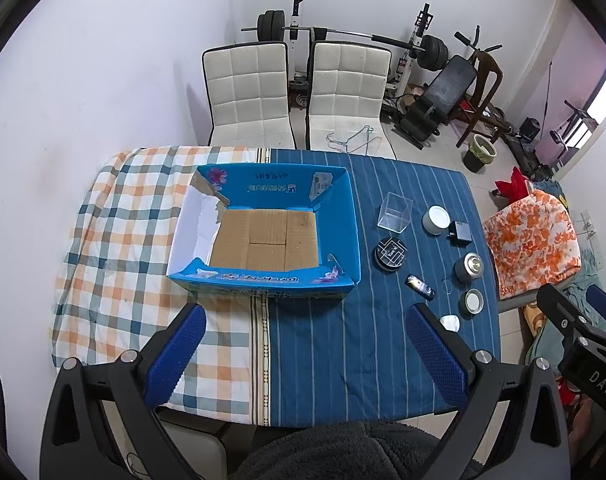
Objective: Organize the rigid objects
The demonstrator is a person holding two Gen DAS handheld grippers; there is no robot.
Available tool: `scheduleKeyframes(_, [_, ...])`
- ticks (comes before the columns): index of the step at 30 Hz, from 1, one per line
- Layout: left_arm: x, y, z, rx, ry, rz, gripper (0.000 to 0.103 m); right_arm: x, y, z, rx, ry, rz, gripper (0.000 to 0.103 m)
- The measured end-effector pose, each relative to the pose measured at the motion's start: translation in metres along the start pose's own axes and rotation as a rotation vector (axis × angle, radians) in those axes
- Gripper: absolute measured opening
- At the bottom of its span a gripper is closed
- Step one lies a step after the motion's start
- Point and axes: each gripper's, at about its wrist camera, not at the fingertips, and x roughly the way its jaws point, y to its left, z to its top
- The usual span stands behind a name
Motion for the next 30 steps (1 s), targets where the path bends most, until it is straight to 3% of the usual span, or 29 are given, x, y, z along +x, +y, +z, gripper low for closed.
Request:
scheduleKeyframes(23, [0.005,-0.001,0.004,0.004,0.004,-0.008,0.103,0.009,-0.003,0.005,0.020,0.006,0.011,0.103])
scheduleKeyframes(30, [0.049,-0.034,0.037,0.052,0.022,-0.050,0.103,0.051,-0.052,0.014,0.123,0.049,-0.029,0.103])
